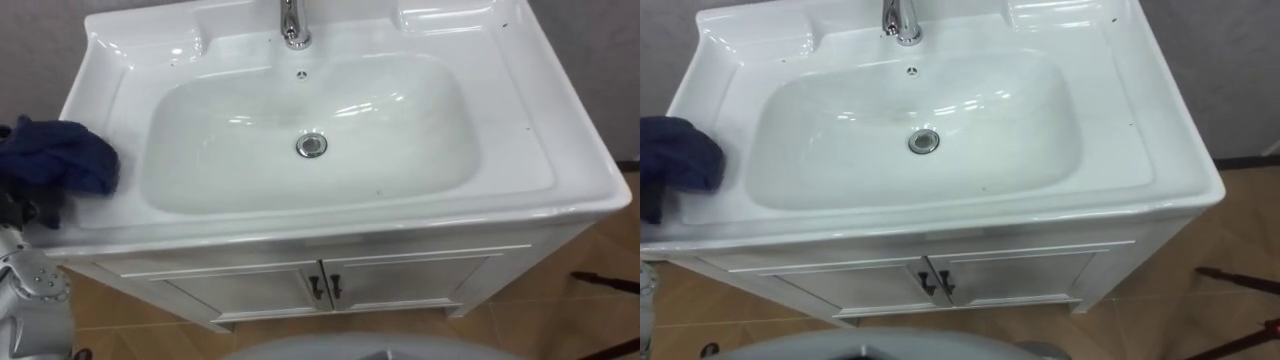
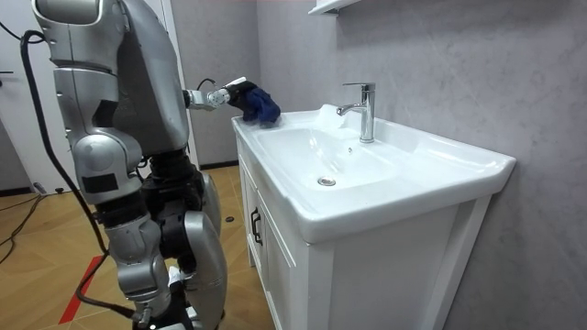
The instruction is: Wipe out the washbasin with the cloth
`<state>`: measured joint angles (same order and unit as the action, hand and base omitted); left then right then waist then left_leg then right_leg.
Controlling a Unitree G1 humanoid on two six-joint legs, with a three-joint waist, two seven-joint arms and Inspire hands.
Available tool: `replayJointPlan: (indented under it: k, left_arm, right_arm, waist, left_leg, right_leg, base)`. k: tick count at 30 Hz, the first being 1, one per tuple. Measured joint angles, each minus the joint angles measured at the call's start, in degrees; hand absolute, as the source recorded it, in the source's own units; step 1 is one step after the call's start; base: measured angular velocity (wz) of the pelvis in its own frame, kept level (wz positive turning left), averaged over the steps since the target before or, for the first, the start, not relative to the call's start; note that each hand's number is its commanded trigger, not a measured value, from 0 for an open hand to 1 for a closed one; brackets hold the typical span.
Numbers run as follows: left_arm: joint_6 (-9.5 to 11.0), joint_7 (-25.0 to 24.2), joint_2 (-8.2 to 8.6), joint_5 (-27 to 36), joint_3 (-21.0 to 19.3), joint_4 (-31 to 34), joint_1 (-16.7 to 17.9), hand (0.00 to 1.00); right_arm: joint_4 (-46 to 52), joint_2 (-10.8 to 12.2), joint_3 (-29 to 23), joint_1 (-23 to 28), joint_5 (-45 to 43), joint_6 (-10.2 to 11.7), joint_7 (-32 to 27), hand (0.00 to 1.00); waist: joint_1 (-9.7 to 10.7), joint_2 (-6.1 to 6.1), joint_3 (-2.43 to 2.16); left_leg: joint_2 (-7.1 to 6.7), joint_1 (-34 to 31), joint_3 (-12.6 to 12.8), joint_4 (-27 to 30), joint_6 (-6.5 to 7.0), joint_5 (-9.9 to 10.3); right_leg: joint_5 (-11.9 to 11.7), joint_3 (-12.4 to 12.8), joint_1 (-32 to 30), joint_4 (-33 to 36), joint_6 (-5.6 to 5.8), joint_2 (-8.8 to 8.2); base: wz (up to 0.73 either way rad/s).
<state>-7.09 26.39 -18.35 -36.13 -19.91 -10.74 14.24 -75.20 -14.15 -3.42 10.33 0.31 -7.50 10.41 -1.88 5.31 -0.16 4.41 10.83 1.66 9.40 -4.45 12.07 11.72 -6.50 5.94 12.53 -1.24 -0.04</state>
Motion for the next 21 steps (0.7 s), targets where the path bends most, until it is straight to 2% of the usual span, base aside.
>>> replayJointPlan:
  k: [17,21]
  left_arm:
    - [0.2,0.2,-0.02,0.7,0.0,0.6,0.0,0.0]
    - [1.1,0.6,-0.01,5.6,0.0,0.6,-0.1,0.0]
  right_arm:
    - [0.4,0.0,0.0,0.3,1.8,0.5,0.0,0.0]
    - [0.5,0.0,0.0,0.4,1.9,0.6,-0.5,0.0]
  waist:
    - [0.2,0.18,0.0]
    - [0.2,0.3,0.01]
  left_leg:
    - [0.0,-0.1,-0.1,0.0,0.0,0.0]
    - [-0.02,-0.2,-0.1,0.0,0.0,0.0]
  right_leg:
    - [0.0,-0.1,0.0,-0.3,0.01,0.02]
    - [0.0,0.1,0.0,-0.5,0.06,0.08]
  base:
    - [0.0]
    - [0.0]
